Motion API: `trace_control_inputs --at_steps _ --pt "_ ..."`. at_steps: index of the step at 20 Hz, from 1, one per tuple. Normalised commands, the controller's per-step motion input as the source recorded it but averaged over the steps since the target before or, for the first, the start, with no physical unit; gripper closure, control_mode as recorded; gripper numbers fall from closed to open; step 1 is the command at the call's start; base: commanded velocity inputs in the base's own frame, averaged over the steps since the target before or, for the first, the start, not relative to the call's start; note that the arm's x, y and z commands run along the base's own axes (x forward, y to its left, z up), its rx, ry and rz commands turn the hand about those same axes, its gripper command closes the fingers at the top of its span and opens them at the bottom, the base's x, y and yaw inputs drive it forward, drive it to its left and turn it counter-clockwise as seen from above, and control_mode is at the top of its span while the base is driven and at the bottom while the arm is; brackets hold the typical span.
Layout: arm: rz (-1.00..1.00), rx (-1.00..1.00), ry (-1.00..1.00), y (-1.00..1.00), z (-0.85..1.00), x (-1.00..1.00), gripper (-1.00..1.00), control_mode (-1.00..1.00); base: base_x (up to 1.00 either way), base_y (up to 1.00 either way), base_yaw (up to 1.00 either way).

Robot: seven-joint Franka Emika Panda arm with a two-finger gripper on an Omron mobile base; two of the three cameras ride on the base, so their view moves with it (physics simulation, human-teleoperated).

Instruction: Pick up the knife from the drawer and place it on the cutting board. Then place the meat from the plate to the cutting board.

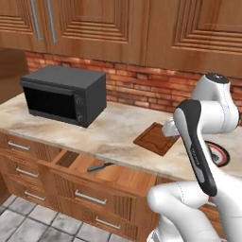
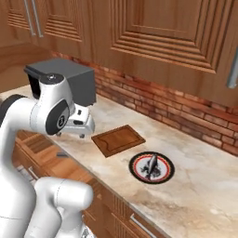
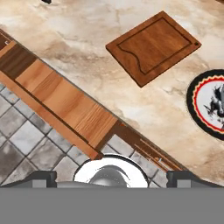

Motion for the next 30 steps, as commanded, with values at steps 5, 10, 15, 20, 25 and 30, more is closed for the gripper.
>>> trace_control_inputs --at_steps 5,10,15,20,25,30 --pt "0.00 0.00 0.00 0.00 0.00 0.00 -1.00 1.00 0.06 -0.26 0.15" --pt "0.00 0.00 0.00 0.00 0.00 0.00 -1.00 1.00 -0.11 -0.04 0.34" --pt "0.00 0.00 0.00 0.00 0.00 0.00 -1.00 1.00 0.03 -0.58 0.54" --pt "0.00 0.00 0.00 0.00 0.00 0.00 -1.00 1.00 0.00 -0.92 0.44" --pt "0.00 0.00 0.00 0.00 0.00 0.00 -1.00 1.00 0.44 -0.74 0.14" --pt "0.00 0.00 0.00 0.00 0.00 0.00 -1.00 1.00 0.67 -0.67 -0.17"
